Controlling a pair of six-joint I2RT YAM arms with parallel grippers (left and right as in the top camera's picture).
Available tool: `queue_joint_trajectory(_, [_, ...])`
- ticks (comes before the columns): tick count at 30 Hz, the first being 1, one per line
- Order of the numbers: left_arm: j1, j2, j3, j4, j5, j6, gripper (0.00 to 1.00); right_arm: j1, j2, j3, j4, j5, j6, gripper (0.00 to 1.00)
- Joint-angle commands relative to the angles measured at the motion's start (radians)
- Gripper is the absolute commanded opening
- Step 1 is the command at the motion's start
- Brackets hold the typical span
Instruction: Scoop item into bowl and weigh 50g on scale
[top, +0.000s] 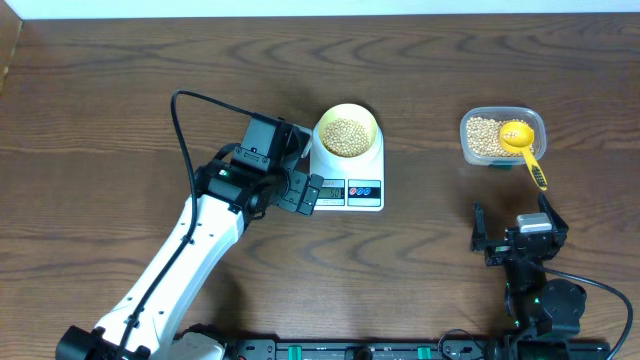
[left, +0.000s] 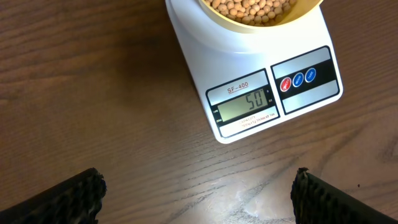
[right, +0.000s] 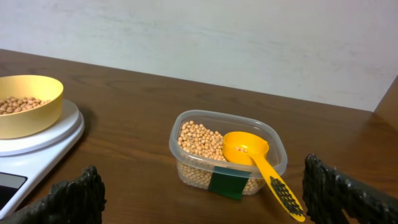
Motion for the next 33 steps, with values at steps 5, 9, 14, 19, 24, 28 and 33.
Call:
queue_joint_trajectory(5, [-0.003, -0.006, 0.000, -0.001, -0.006, 0.014, 0.98, 0.007, -0.007, -0.004, -0.003, 0.011, 0.012, 0.99])
queue_joint_trajectory(9, [0.000, -0.008, 0.000, 0.050, -0.006, 0.014, 0.98, 0.007, -0.007, -0.004, -0.003, 0.011, 0.011, 0.99])
queue_joint_trajectory(14, [0.006, -0.019, 0.000, 0.117, -0.031, 0.014, 0.98, 0.007, -0.007, -0.004, -0.003, 0.011, 0.012, 0.99])
queue_joint_trajectory(19, [0.036, -0.049, -0.003, 0.196, -0.102, 0.014, 0.98, 0.007, -0.007, -0.004, -0.003, 0.011, 0.011, 0.99])
queue_joint_trajectory(24, [0.106, -0.135, -0.005, 0.285, -0.174, 0.009, 0.98, 0.007, -0.007, -0.004, -0.003, 0.011, 0.011, 0.99])
queue_joint_trajectory(28, [0.188, -0.230, -0.006, 0.304, -0.174, -0.061, 0.98, 0.007, -0.007, -0.004, -0.003, 0.011, 0.011, 0.99])
queue_joint_trajectory(33, [0.248, -0.371, -0.063, 0.296, -0.169, -0.070, 0.98, 0.007, -0.007, -0.004, -0.003, 0.011, 0.011, 0.99])
